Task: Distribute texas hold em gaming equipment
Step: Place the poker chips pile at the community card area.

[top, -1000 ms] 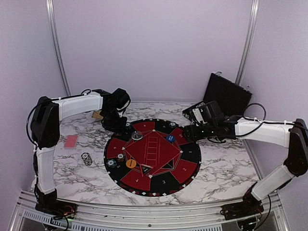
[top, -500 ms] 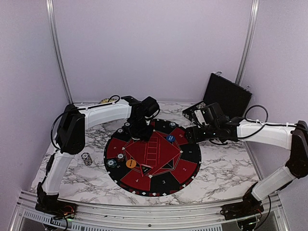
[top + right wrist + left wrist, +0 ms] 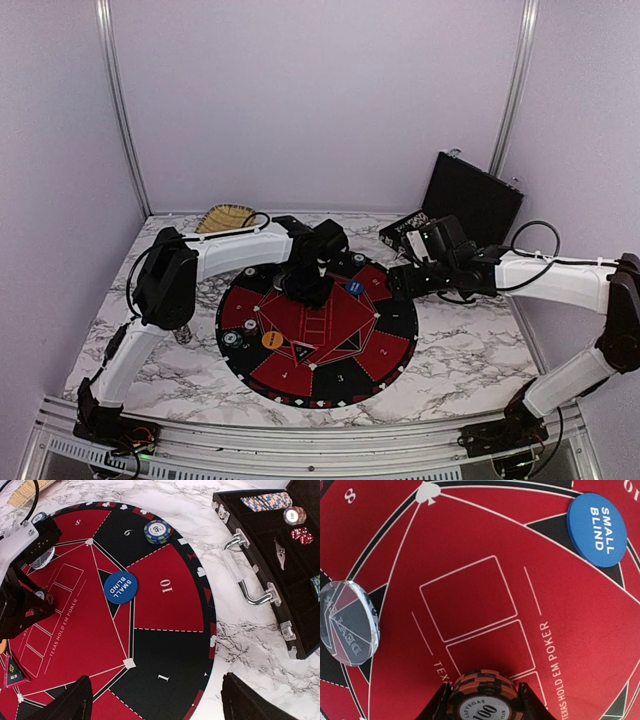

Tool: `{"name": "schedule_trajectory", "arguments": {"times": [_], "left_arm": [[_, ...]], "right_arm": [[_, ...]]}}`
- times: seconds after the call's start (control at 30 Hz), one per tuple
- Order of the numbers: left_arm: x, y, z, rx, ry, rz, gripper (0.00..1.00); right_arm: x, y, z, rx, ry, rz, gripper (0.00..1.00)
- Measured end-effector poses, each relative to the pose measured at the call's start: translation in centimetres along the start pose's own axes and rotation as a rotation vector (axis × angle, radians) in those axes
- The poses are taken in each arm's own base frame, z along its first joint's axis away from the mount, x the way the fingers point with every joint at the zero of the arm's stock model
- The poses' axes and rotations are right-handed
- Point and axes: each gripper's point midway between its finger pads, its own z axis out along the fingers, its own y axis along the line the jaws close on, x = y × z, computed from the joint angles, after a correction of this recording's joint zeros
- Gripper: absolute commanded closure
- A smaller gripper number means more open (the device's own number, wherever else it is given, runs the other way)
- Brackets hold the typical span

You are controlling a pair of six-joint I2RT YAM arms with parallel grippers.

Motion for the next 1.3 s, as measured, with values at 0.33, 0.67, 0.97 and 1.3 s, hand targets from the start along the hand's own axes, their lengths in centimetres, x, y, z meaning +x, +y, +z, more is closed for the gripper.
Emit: {"name": "schedule_trajectory", "arguments": {"times": [0.33, 0.67, 0.97, 1.3], "left_arm": [[0.2, 0.1, 0.4, -0.014, 0.003, 0.000, 0.49], [0.2, 0.1, 0.4, -0.018, 0.002, -0.004, 0.31], [-1.0, 0.6, -1.5, -0.006, -0.037, -0.012, 0.15], [-4.2, 4.9, -12.3, 0.084, -0.241, -0.118, 0.14]], "right_arm": [[0.0, 0.0, 0.0, 0.000, -0.001, 0.001, 0.13], [0.1, 0.0, 0.0, 0.001, 0.006, -0.001, 0.13], [-0.2, 0.6, 0.3, -0.021, 0.025, -0.030, 0.13], [-2.8, 6.3, 1.9, -0.131, 0.025, -0.196, 0.15]]}}
